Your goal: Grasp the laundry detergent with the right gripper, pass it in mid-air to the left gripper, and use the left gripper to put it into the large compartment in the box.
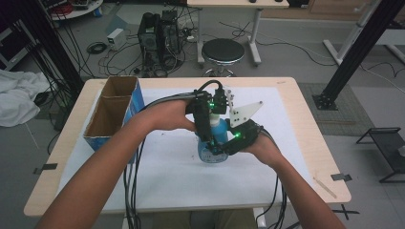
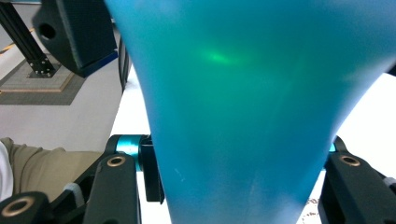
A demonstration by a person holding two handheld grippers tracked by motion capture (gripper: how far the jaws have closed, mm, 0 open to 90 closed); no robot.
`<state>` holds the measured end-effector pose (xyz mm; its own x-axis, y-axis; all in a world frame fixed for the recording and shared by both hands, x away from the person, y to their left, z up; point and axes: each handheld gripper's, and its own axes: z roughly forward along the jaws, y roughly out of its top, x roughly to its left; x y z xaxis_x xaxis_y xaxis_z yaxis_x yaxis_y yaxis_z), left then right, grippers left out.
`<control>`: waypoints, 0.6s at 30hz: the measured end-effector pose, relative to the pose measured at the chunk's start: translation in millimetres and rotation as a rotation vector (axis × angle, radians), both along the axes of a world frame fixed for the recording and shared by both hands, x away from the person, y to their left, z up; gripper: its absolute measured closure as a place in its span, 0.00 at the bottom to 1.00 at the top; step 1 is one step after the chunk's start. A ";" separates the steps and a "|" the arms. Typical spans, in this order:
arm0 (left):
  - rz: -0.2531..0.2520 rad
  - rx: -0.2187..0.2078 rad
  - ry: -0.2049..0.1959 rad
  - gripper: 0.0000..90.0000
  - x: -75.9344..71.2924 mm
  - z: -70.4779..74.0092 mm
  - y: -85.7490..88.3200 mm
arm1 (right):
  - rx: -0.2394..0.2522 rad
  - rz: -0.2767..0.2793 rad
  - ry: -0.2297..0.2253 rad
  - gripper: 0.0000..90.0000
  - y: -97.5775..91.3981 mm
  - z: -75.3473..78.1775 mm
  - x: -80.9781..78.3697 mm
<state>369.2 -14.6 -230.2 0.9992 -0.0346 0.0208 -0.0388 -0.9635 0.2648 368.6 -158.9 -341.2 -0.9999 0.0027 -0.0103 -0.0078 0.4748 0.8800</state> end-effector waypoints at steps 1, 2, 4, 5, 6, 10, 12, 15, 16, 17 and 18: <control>0.000 0.000 0.000 0.16 0.0 0.0 0.0 | 0.002 0.000 -0.005 0.50 0.2 -0.2 0.0; 0.001 -0.002 -0.003 0.16 -0.2 -0.2 -0.2 | 0.002 0.000 -0.005 0.50 0.2 -0.2 0.0; -0.002 0.004 -0.003 0.21 -0.1 -0.1 -0.6 | 0.005 -0.003 0.002 0.50 0.1 0.1 -0.2; 0.004 0.008 -0.010 0.21 0.1 -0.3 -0.7 | -0.004 -0.004 0.001 0.50 -0.6 0.4 0.0; 0.004 0.008 -0.010 0.22 0.1 -0.3 -0.7 | -0.002 -0.004 0.001 0.50 -0.3 0.0 0.1; 0.003 0.008 -0.006 0.25 0.3 -0.4 -0.4 | -0.001 0.000 -0.003 0.50 0.4 -0.5 0.2; 0.003 0.007 -0.009 0.25 0.1 -0.4 -0.5 | -0.001 -0.001 -0.002 0.50 0.5 -0.6 0.1; -0.006 0.005 -0.007 0.27 -0.5 0.1 -0.9 | -0.012 -0.012 0.028 0.50 -0.1 -0.1 -2.1; -0.006 0.005 -0.007 0.28 -0.5 0.1 -0.9 | -0.012 -0.012 0.028 0.50 -0.1 -0.1 -2.1; -0.004 0.005 -0.010 0.28 -0.6 0.1 -1.0 | -0.009 -0.009 0.025 0.50 0.2 -0.3 -1.8; -0.004 0.006 -0.009 0.28 -0.6 0.0 -1.2 | -0.005 0.002 -0.002 0.50 0.7 -0.4 0.2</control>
<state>368.6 -15.7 -230.2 0.9988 -0.0387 0.0297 -0.0451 -0.9650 0.2585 368.8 -158.2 -341.5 -0.9999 0.0002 -0.0126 -0.0110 0.4794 0.8775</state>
